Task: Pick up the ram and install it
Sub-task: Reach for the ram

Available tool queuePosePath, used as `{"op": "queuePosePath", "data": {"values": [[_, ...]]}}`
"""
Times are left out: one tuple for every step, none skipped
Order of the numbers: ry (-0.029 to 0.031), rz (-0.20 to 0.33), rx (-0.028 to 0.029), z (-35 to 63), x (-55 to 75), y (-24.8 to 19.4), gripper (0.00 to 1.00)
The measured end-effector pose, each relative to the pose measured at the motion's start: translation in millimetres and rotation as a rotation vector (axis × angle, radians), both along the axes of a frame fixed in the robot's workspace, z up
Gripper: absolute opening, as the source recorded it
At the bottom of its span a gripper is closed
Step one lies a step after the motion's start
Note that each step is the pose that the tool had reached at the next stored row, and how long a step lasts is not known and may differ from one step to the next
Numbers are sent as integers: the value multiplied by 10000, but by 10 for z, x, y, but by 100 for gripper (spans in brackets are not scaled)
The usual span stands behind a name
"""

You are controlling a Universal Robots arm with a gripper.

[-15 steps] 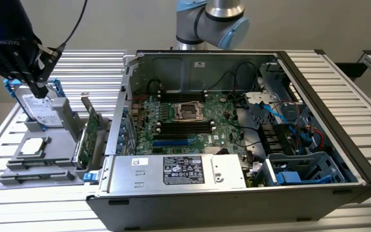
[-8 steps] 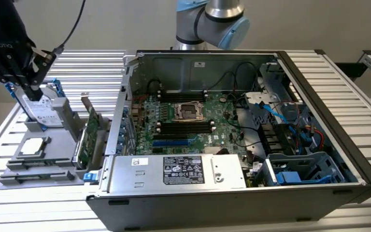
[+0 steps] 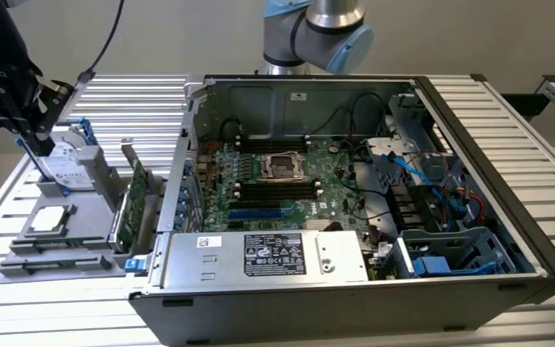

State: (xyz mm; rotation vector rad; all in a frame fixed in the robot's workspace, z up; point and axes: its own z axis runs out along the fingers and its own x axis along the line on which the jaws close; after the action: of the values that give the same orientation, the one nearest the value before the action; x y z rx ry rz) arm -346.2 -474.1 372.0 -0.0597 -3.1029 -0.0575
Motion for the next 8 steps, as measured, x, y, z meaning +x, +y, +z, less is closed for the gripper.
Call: {"op": "queuePosePath", "data": {"values": [[9, 9, 0, -2, -11, -8, 11], [18, 17, 0, -5, -22, -17, 11], [25, 26, 0, -8, -33, -25, 11], [33, 35, 0, -10, -44, -34, 11], [42, 43, 0, -13, -55, -43, 11], [50, 51, 0, -15, -65, -51, 11], [59, 59, 0, -19, -76, -60, 11], [68, 67, 0, -21, -88, -69, 11]]}}
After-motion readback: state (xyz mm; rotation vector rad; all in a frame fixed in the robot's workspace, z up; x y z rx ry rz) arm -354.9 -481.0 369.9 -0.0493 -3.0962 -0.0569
